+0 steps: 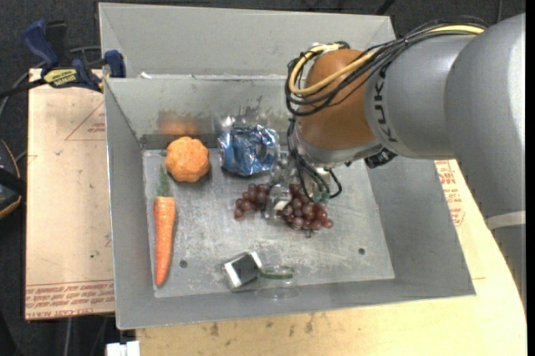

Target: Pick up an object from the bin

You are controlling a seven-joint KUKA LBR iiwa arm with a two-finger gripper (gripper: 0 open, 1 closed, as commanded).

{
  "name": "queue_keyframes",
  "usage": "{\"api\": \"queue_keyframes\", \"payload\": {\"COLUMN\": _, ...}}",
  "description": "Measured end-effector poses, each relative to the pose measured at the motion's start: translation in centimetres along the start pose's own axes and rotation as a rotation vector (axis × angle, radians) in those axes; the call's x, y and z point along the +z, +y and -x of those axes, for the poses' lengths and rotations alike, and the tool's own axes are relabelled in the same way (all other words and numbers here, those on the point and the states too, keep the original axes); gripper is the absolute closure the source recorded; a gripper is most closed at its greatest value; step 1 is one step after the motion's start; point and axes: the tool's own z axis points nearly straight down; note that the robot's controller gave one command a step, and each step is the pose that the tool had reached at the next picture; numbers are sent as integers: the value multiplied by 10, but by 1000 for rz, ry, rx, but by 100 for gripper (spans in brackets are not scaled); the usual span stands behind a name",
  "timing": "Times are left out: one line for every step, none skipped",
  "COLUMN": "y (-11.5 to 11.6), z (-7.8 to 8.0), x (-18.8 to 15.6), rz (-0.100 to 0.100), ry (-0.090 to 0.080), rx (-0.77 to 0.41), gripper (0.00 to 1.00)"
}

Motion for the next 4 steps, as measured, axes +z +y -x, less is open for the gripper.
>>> {"api": "queue_keyframes", "payload": {"y": -1, "z": -1, "x": -3, "rz": -3, "ry": 4, "rx": -1, "gripper": 100}}
{"api": "queue_keyframes", "payload": {"y": -1, "z": 0, "x": -7, "rz": -5, "ry": 5, "rx": -1, "gripper": 100}}
{"api": "queue_keyframes", "payload": {"y": -1, "z": -2, "x": -13, "rz": -7, "ry": 13, "rx": -1, "gripper": 100}}
{"api": "queue_keyframes", "payload": {"y": -1, "z": -2, "x": -31, "rz": -7, "ry": 12, "rx": -1, "gripper": 100}}
